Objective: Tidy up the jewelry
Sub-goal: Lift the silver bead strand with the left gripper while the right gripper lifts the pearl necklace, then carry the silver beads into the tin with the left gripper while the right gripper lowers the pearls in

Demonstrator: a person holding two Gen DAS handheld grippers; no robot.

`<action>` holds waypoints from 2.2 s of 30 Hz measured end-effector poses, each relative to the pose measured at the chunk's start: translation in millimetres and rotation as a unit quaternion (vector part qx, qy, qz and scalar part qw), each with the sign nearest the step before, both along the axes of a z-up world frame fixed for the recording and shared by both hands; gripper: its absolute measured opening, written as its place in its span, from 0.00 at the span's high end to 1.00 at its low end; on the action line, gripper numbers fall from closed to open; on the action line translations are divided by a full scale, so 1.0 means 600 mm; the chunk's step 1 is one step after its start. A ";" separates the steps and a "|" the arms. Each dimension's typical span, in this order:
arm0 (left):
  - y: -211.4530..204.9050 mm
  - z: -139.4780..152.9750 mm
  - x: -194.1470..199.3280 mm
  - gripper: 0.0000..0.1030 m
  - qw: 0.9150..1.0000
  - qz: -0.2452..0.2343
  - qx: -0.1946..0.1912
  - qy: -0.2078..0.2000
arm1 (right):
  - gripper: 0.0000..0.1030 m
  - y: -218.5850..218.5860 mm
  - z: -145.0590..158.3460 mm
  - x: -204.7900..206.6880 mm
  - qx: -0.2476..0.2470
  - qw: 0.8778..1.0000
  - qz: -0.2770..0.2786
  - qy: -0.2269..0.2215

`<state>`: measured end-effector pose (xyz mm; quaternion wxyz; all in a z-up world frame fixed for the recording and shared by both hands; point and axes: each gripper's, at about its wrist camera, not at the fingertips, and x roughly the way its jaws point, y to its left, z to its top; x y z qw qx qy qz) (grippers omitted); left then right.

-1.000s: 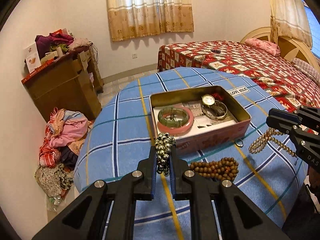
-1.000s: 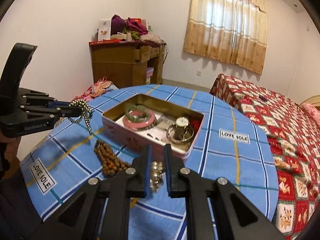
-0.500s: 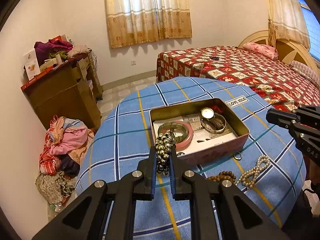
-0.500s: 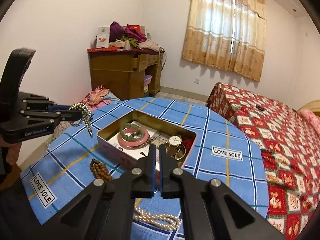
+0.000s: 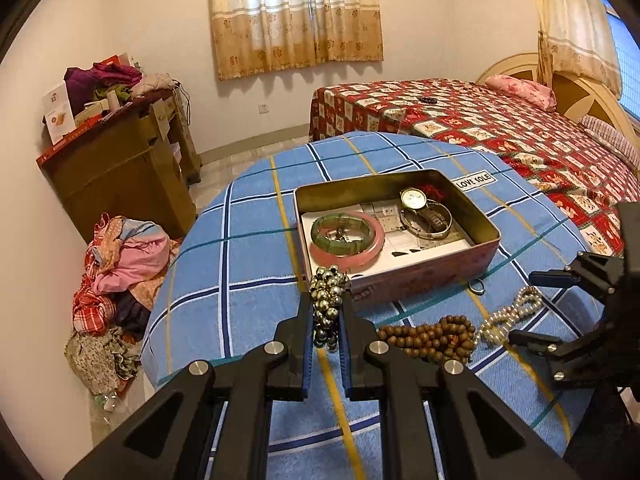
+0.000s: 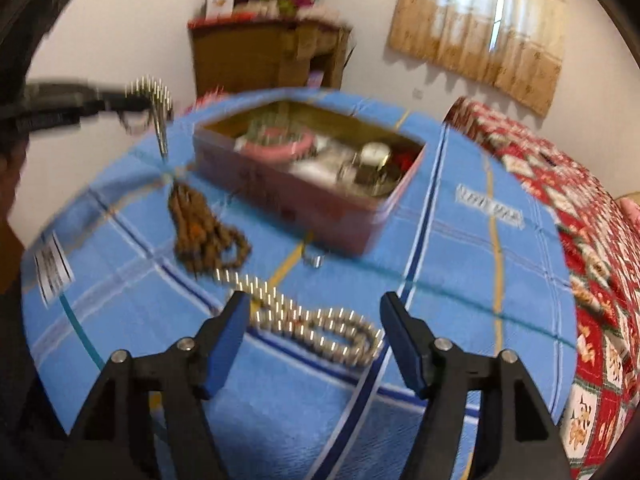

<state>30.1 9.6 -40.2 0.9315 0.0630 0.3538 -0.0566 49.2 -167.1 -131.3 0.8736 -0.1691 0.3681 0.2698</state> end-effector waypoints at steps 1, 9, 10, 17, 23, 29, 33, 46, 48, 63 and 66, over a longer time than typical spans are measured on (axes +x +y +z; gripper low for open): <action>-0.001 -0.001 0.000 0.90 1.000 -0.001 0.000 0.001 | 0.31 0.000 -0.006 0.002 -0.005 1.000 -0.001 0.005; -0.004 -0.001 -0.001 0.90 1.000 -0.002 0.000 0.001 | 0.89 -0.016 -0.003 0.010 0.026 0.999 -0.004 0.032; -0.004 -0.001 -0.001 0.90 1.000 -0.002 0.000 0.001 | 0.90 -0.016 -0.001 0.005 0.026 0.999 -0.002 0.029; -0.002 0.005 0.001 0.90 1.000 -0.001 0.001 -0.003 | 0.92 -0.013 0.026 -0.014 0.050 0.999 -0.006 -0.008; -0.004 0.022 0.006 0.90 1.000 -0.002 0.002 -0.014 | 0.92 -0.013 0.069 -0.006 0.067 0.997 -0.016 -0.041; -0.005 0.049 0.018 0.90 0.999 -0.005 0.006 -0.032 | 0.92 -0.009 0.107 0.010 0.083 0.994 -0.018 -0.065; -0.009 0.063 0.038 0.90 0.999 -0.003 0.012 -0.041 | 0.92 -0.006 0.128 0.022 0.091 0.993 -0.019 -0.078; -0.031 0.069 0.111 0.90 0.999 -0.009 0.031 -0.040 | 0.92 0.017 0.148 0.095 0.087 0.991 -0.042 -0.097; -0.032 0.065 0.125 0.90 0.999 -0.009 0.035 -0.036 | 0.92 0.018 0.144 0.105 0.088 0.991 -0.046 -0.094; -0.032 0.013 0.192 0.90 0.999 0.007 0.054 -0.002 | 0.92 0.027 0.092 0.162 0.083 0.992 -0.080 -0.051; -0.033 0.003 0.197 0.89 0.998 0.011 0.055 0.004 | 0.90 0.027 0.080 0.167 0.078 0.993 -0.081 -0.042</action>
